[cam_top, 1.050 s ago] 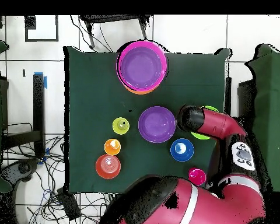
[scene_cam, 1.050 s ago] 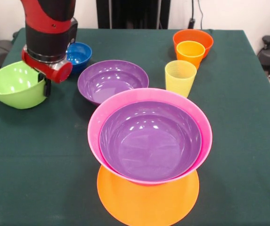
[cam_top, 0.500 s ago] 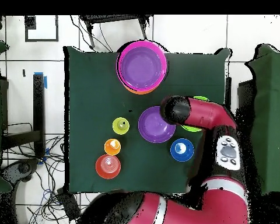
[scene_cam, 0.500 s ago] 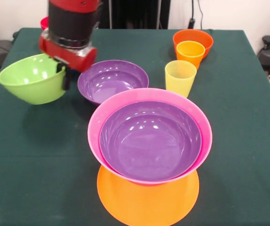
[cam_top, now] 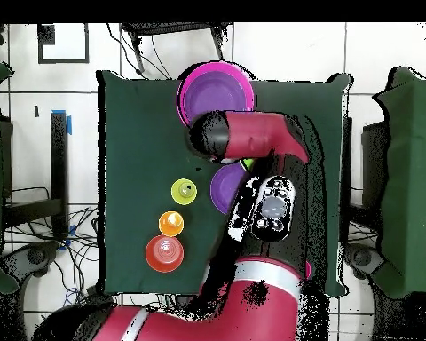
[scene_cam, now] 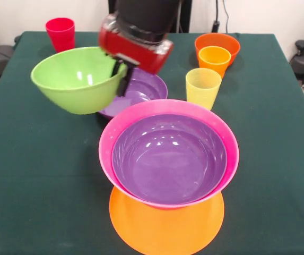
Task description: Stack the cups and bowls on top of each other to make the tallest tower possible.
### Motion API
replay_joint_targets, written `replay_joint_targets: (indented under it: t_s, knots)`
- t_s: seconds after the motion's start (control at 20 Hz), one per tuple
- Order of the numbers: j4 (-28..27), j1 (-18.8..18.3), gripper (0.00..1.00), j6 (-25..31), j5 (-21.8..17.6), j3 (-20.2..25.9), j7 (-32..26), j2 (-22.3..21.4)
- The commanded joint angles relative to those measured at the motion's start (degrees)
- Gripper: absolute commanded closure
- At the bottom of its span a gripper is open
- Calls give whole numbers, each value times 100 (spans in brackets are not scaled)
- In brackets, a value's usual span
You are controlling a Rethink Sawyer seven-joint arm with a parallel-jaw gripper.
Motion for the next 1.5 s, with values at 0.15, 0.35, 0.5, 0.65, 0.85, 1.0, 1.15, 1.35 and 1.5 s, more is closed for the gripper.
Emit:
replay_joint_targets:
  t_s: [0.15, 0.35, 0.5, 0.65, 0.85, 1.0, 1.15, 1.35, 1.5]
  knots:
    - [-1991, 553, 100, 1944, -126, -305, 699, 437]
    - [-2882, 754, 100, 2873, -214, -658, 734, 726]
    - [-3346, 827, 100, 3256, -224, -839, 788, 929]
    - [-3528, 825, 100, 3256, -129, -796, 820, 1067]
    - [-3689, 855, 100, 3162, 41, -689, 1031, 1344]
    - [-3660, 941, 100, 3148, 190, -659, 1278, 1443]
    - [-3571, 1031, 100, 3038, 337, -647, 1475, 1515]
    - [-3462, 1114, 100, 2835, 499, -622, 1678, 1618]
    - [-3343, 1155, 100, 2683, 581, -646, 1796, 1650]
